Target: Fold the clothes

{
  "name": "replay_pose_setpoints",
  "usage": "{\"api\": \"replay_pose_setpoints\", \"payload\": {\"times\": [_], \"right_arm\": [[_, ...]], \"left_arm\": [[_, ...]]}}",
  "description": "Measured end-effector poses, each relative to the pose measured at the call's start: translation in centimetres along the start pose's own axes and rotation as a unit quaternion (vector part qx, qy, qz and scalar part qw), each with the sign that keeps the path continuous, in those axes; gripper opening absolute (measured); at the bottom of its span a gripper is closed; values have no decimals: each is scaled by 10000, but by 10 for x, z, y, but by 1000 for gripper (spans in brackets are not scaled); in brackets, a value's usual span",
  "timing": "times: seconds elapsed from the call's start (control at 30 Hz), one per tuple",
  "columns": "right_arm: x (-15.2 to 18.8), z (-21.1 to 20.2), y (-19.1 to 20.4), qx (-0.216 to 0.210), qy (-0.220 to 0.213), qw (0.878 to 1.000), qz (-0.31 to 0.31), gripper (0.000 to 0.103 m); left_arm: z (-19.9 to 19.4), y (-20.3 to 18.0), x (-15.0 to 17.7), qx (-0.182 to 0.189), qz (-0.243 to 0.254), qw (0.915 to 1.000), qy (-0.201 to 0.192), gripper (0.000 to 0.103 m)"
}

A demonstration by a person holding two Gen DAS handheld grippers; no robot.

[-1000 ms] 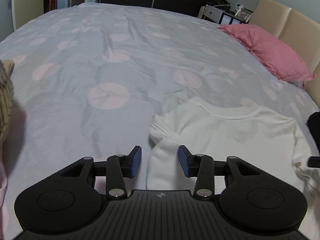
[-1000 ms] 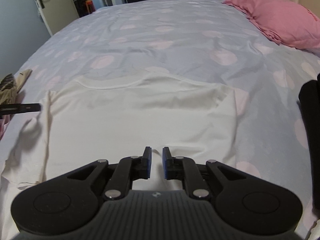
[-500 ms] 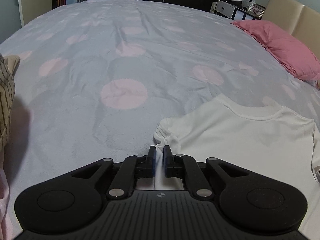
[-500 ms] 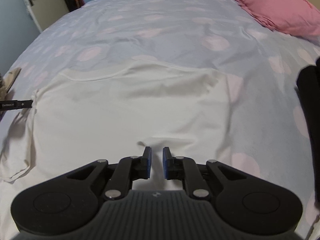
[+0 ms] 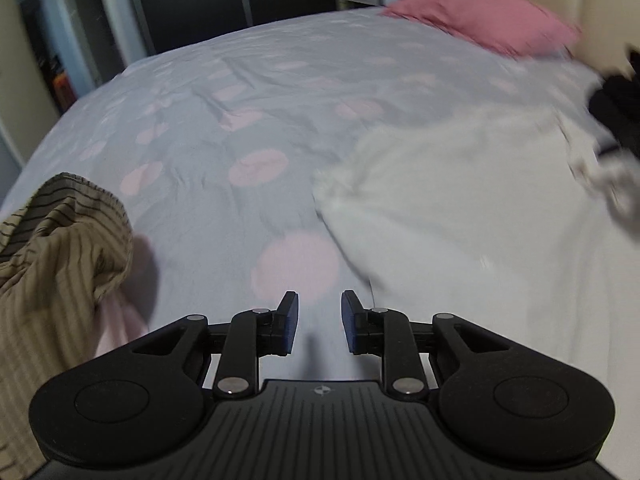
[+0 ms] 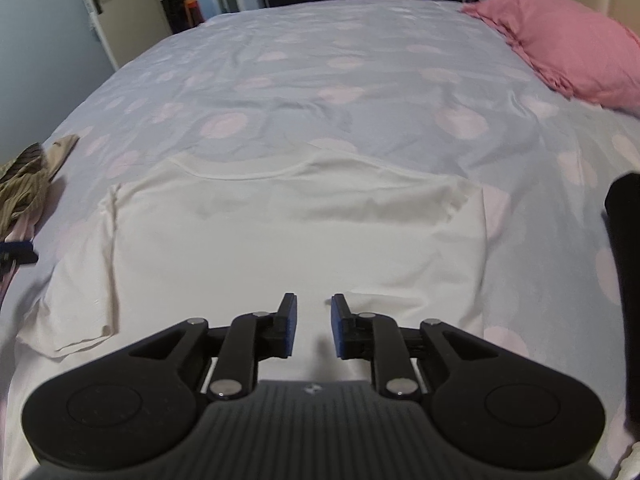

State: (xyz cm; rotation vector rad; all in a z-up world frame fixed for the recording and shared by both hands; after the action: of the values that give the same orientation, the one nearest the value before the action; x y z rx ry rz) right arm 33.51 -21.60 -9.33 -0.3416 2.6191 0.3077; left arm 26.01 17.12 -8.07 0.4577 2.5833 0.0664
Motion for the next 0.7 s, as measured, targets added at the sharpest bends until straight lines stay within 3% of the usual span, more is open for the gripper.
{"api": "replay_pose_setpoints", "payload": {"times": [0.17,0.4,0.7], "right_arm": [[6,-17,5,30,-42,9999,-151,25],[17,-26,16,-19,56,9997,-237,25],[15,1,103,-570,115,9933,-1001,25]], "left_arm": [[-6,-21,34,26,644,9977,199,21],[5,-46,46,-183,1343,9905,231,21],[5,-54,48,-221,1853,9823,155,21]]}}
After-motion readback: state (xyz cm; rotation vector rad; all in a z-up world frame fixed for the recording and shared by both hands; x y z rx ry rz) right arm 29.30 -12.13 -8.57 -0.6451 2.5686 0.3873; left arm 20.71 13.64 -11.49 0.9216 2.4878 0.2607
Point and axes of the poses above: each gripper's, at about its wrist camera, not at the fingertips, and z roughly the way its jaws point, y to its left, x to its underside, the point moved 1 cm from there along z, roughly the way its jaws point, and after that the axes turned 9 degrees about y, right-handed, at the moved point
